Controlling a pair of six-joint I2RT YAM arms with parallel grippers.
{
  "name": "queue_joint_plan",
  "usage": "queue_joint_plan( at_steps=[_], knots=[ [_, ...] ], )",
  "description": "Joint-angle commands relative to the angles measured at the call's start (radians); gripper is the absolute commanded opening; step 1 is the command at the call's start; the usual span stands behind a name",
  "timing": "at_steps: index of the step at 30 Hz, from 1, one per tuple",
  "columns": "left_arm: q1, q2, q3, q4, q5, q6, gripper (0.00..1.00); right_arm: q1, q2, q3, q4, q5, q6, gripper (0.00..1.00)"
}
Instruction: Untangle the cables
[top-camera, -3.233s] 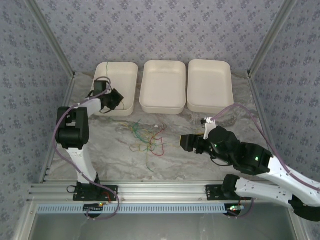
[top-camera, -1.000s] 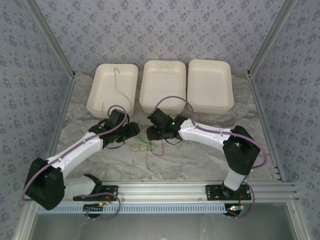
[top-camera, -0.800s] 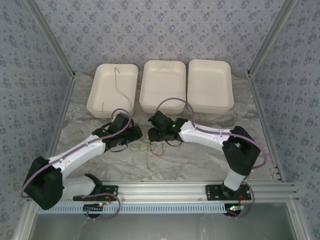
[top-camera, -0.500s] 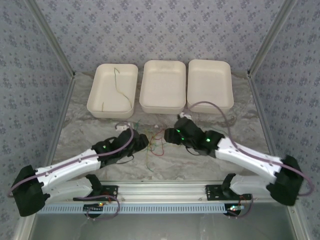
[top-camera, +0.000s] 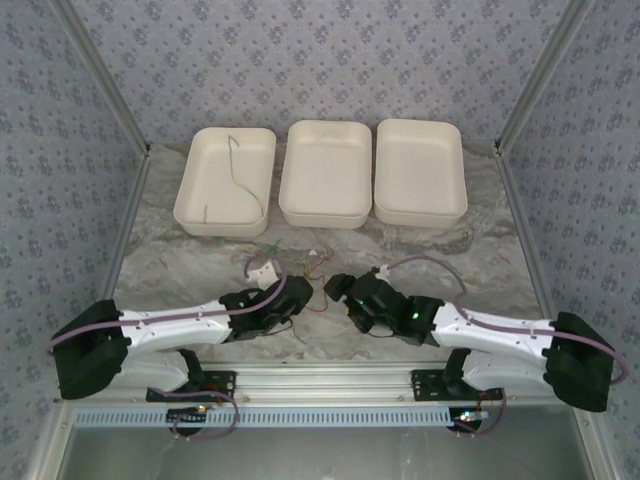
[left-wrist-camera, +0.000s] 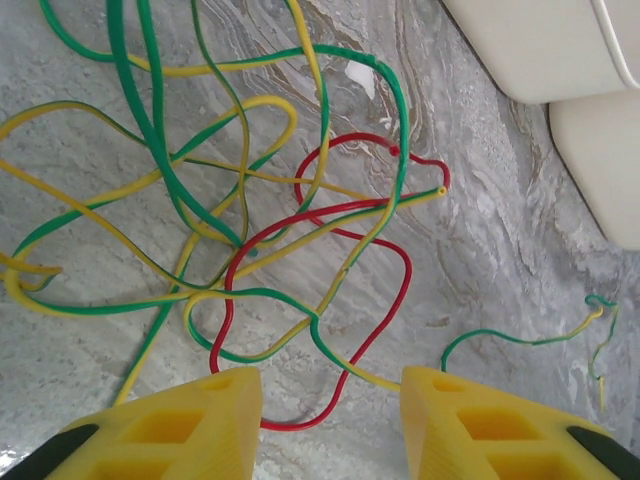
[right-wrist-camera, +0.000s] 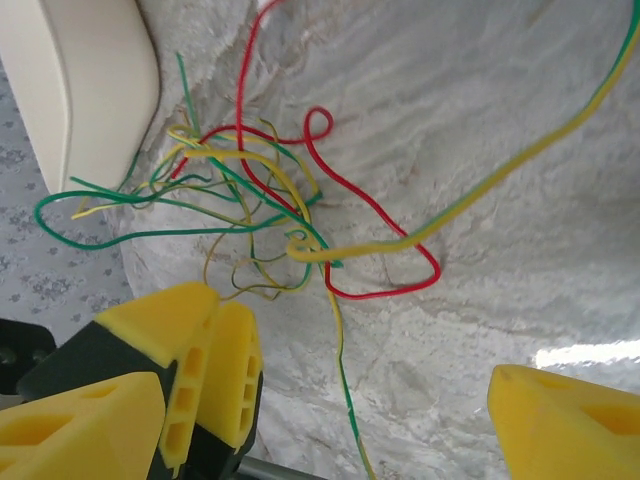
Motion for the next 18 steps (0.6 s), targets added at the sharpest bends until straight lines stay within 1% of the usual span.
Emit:
queue_joint_plan(
  at_steps=[1, 4, 6, 7, 10, 12, 15, 17, 18],
  knots=[
    [0.024, -0.018, -0.018, 0.061, -0.029, -0.009, 0.43, -0.011, 0.071, 0.019, 0.088, 0.056, 0.127, 0.85],
    [0.063, -0.033, -0.007, 0.034, 0.021, 0.036, 0.45, -0.044, 0.140, 0.031, 0.168, 0.042, 0.127, 0.76],
    [0.084, -0.040, -0.008, 0.021, 0.047, 0.058, 0.47, -0.063, 0.176, 0.068, 0.161, 0.049, 0.097, 0.71],
    [0.094, -0.042, -0.011, 0.020, 0.059, 0.068, 0.48, -0.073, 0.196, 0.087, 0.153, 0.045, 0.079, 0.66],
    [0.127, -0.023, -0.006, 0.043, 0.121, 0.123, 0.56, -0.102, 0.253, 0.112, 0.146, 0.023, 0.071, 0.43],
    [0.150, 0.007, 0.027, 0.037, 0.166, 0.189, 0.61, -0.113, 0.274, 0.100, 0.169, 0.012, 0.072, 0.31],
    [0.171, 0.082, 0.143, -0.099, 0.184, 0.306, 0.67, -0.127, 0.280, 0.100, 0.135, 0.005, 0.055, 0.11],
    [0.179, 0.130, 0.189, -0.135, 0.187, 0.358, 0.70, -0.133, 0.274, 0.100, 0.116, 0.001, 0.041, 0.01],
    [0.181, 0.150, 0.200, -0.133, 0.190, 0.375, 0.71, -0.135, 0.272, 0.100, 0.110, 0.000, 0.033, 0.00]
  ],
)
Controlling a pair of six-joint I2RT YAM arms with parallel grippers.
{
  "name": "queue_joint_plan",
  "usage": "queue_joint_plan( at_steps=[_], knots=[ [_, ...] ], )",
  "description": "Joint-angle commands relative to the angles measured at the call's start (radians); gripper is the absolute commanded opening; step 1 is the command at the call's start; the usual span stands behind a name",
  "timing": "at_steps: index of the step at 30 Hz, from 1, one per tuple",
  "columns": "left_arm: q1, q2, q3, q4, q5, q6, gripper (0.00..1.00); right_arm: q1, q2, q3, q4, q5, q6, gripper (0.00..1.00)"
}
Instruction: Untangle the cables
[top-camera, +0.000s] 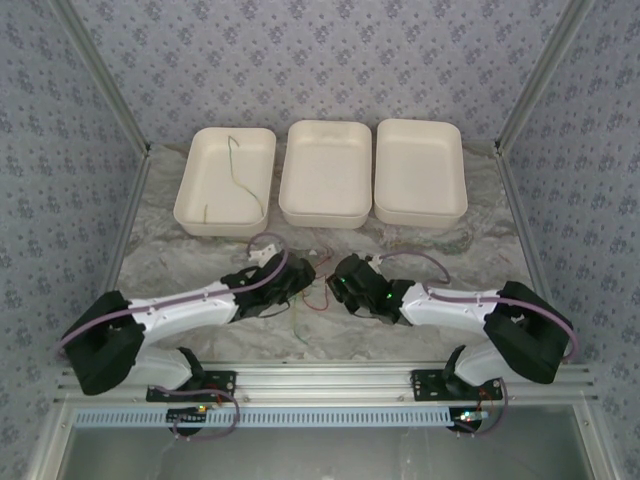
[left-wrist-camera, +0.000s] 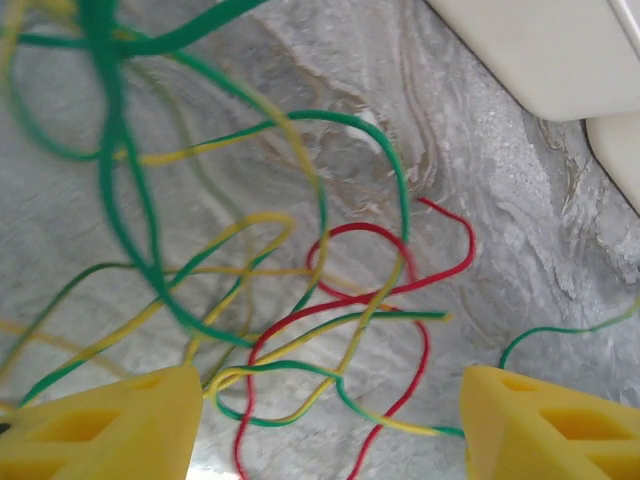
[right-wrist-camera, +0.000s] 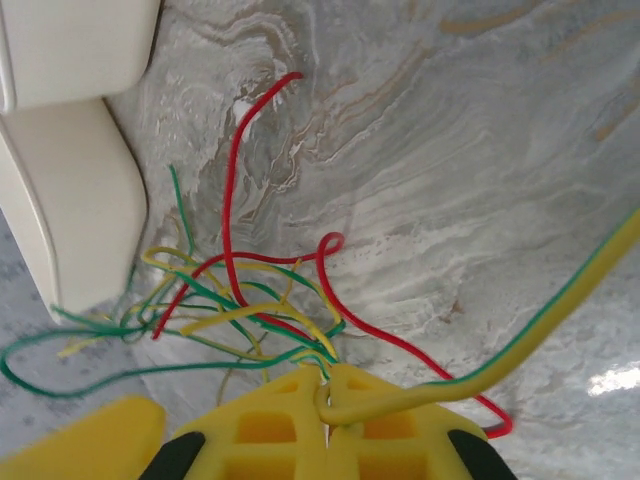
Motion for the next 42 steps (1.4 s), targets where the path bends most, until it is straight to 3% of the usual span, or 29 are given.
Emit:
queue_joint_plan(
  at_steps=[1, 11, 15, 17, 21, 27, 36, 42],
  knots=[
    [0.012, 0.069, 0.072, -0.060, 0.047, 0.144, 0.72, -0.008, -0.008, 0.011, -0.047, 0.008, -0.029, 0.00],
    [0.023, 0.248, 0.174, -0.076, 0.010, 0.248, 0.71, -0.013, -0.067, -0.018, -0.070, 0.025, -0.062, 0.00],
    [0.031, 0.292, 0.188, -0.039, -0.015, 0.270, 0.64, 0.002, -0.099, -0.026, -0.077, 0.034, -0.065, 0.00],
    [0.041, 0.307, 0.196, -0.035, -0.027, 0.271, 0.54, 0.013, -0.122, -0.026, -0.093, 0.044, -0.068, 0.00],
    [0.067, 0.294, 0.178, -0.040, -0.052, 0.263, 0.20, 0.039, -0.222, -0.025, -0.184, 0.095, -0.095, 0.00],
    [0.116, 0.195, 0.092, 0.003, -0.033, 0.213, 0.00, 0.044, -0.401, -0.026, -0.353, 0.162, -0.170, 0.00],
    [0.170, 0.137, 0.054, -0.030, -0.022, 0.139, 0.00, 0.023, -0.554, -0.018, -0.412, 0.220, -0.251, 0.00],
    [0.175, 0.129, 0.010, -0.010, -0.015, 0.100, 0.00, -0.007, -0.570, 0.114, -0.470, 0.232, -0.348, 0.00]
  ],
)
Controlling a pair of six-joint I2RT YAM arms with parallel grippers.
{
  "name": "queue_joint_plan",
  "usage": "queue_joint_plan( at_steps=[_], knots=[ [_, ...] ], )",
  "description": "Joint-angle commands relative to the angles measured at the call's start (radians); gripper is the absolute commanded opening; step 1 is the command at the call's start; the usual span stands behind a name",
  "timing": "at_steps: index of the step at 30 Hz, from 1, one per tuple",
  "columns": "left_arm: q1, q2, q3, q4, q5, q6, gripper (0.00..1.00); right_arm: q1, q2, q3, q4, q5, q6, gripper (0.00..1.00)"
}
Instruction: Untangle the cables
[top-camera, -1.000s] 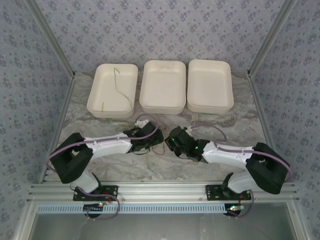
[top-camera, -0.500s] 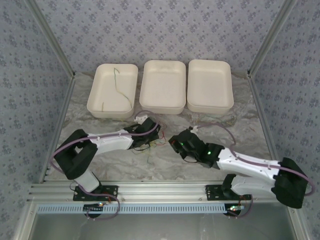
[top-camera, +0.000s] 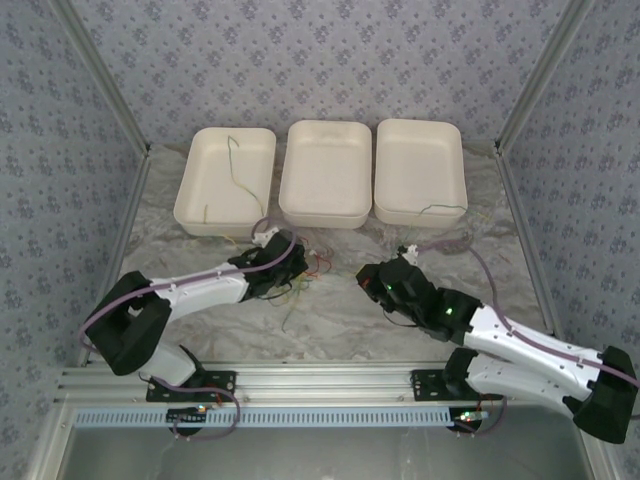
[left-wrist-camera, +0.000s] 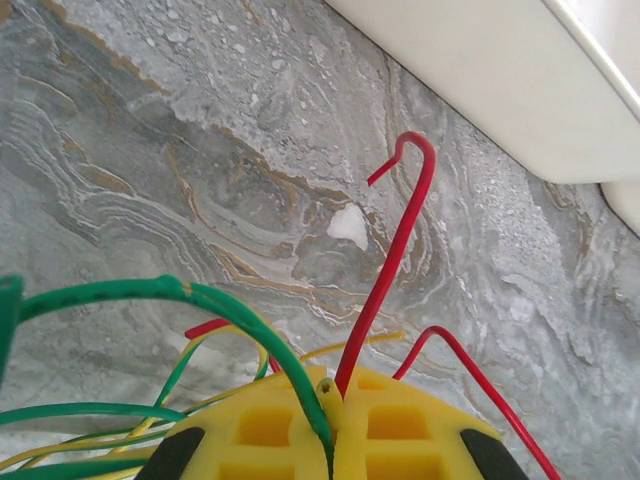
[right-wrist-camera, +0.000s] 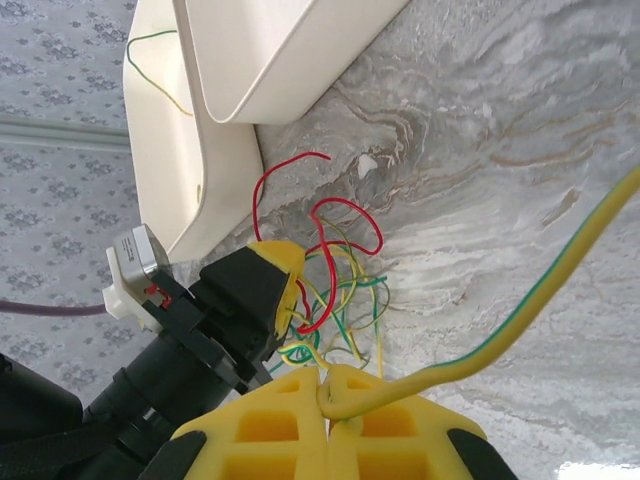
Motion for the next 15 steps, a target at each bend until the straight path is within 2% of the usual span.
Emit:
queue_joint_plan(
  at_steps=[1, 7, 8, 9, 11, 12, 15],
  knots=[
    [0.036, -0.003, -0.062, -0.082, -0.076, -0.020, 0.00, -0.014, -0.032, 0.115, -0.094, 0.128, -0.091, 0.00],
    [0.036, -0.028, -0.091, -0.034, -0.033, -0.045, 0.00, -0.014, 0.039, 0.193, -0.119, 0.104, -0.160, 0.00],
    [0.035, -0.037, -0.091, -0.035, -0.030, -0.045, 0.03, -0.009, 0.062, 0.204, -0.118, 0.096, -0.168, 0.00],
    [0.037, -0.049, -0.092, -0.035, -0.029, -0.046, 0.18, -0.002, 0.083, 0.216, -0.122, 0.096, -0.181, 0.00],
    [0.042, -0.065, -0.092, -0.034, -0.024, -0.043, 0.34, 0.021, 0.115, 0.244, -0.150, 0.121, -0.198, 0.00],
    [0.049, -0.069, -0.093, -0.034, -0.013, -0.040, 0.37, 0.031, 0.123, 0.258, -0.163, 0.137, -0.212, 0.00],
    [0.073, -0.059, -0.095, -0.043, 0.008, -0.038, 0.40, 0.053, 0.133, 0.313, -0.225, 0.189, -0.242, 0.00]
  ],
)
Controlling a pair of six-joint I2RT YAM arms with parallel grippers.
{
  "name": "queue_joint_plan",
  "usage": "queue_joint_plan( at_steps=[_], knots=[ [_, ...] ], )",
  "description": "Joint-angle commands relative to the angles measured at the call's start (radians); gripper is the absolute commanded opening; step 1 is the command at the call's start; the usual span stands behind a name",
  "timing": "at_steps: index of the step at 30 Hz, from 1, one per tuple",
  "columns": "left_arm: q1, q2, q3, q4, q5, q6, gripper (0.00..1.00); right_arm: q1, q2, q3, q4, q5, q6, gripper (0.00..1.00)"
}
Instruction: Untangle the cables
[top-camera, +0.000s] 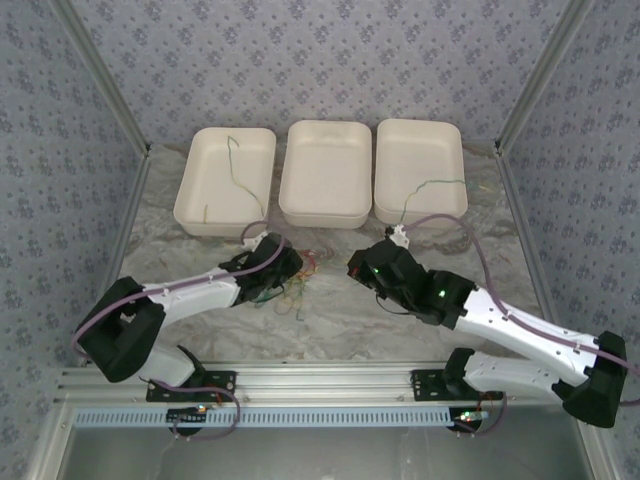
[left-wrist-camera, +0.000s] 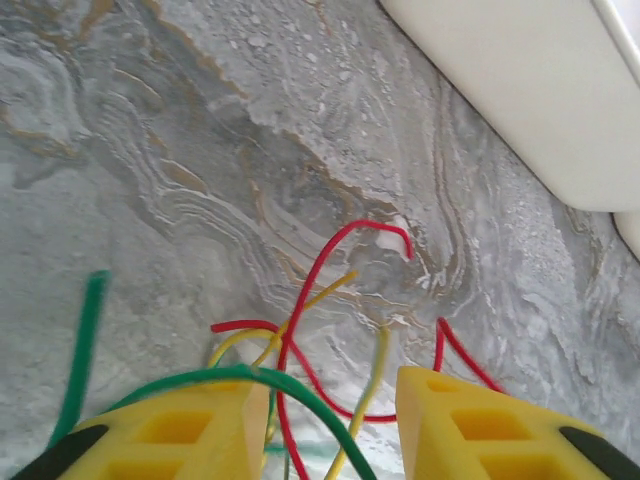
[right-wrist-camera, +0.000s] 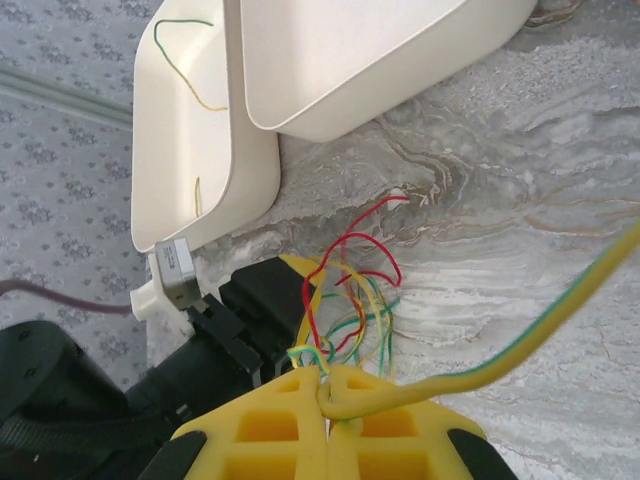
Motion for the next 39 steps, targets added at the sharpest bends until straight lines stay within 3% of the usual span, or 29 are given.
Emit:
queue_joint_plan(
  at_steps=[1, 6, 9, 17, 19, 22, 24, 39],
  knots=[
    [0.034, -0.002, -0.024, -0.069, -0.011, 0.012, 0.41, 0.013, -0.007, 0.088, -0.091, 0.126, -0.072, 0.00],
    [0.062, 0.041, -0.048, 0.007, 0.037, 0.020, 0.40, 0.013, 0.016, 0.160, -0.146, 0.113, -0.122, 0.00],
    [0.061, 0.062, -0.044, 0.017, 0.038, 0.020, 0.35, 0.015, 0.021, 0.190, -0.173, 0.129, -0.137, 0.00],
    [0.062, 0.069, -0.051, 0.008, 0.014, 0.028, 0.35, 0.014, 0.024, 0.348, -0.290, 0.199, -0.235, 0.00],
    [0.063, 0.068, -0.051, 0.004, 0.009, 0.031, 0.42, 0.006, 0.065, 0.426, -0.324, 0.179, -0.294, 0.00],
    [0.063, 0.051, -0.061, 0.006, 0.007, 0.035, 0.63, 0.008, 0.144, 0.541, -0.414, 0.171, -0.349, 0.00],
    [0.063, 0.027, -0.069, 0.004, 0.002, 0.035, 0.69, 0.008, 0.172, 0.564, -0.440, 0.157, -0.377, 0.00],
    [0.092, -0.051, -0.122, -0.022, -0.032, 0.055, 0.70, -0.042, 0.099, 0.661, -0.592, 0.177, -0.506, 0.00]
  ],
)
